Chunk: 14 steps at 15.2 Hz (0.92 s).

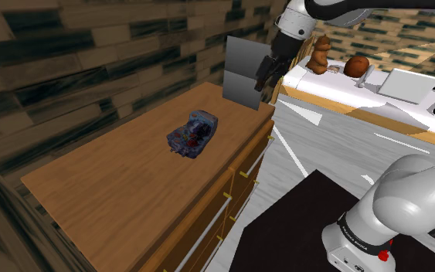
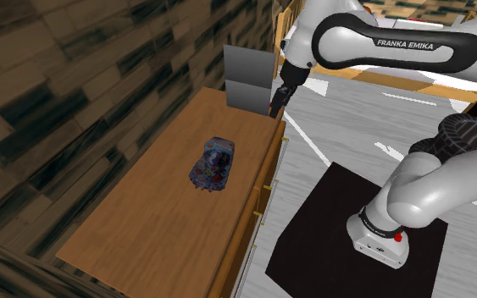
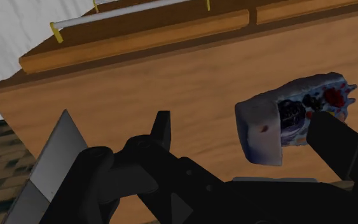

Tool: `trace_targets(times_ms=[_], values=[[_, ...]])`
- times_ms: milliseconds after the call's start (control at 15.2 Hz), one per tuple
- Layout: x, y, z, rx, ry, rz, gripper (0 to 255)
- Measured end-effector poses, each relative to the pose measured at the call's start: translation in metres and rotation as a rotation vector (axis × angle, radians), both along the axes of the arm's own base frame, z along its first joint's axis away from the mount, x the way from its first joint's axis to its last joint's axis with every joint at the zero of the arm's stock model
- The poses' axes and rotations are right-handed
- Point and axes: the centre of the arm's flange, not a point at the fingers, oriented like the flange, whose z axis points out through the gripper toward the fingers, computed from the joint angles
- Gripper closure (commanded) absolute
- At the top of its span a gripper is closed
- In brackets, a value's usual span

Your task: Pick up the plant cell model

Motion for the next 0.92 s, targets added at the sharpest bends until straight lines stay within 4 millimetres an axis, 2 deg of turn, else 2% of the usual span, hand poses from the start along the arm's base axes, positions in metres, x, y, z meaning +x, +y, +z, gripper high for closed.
trace_targets(times_ms=[726,924], values=[[0.110,0.069,-0.070,0.085,0.063,0.120,0],[0.140,0.094,-0.090,0.108,0.080,0.153,0]])
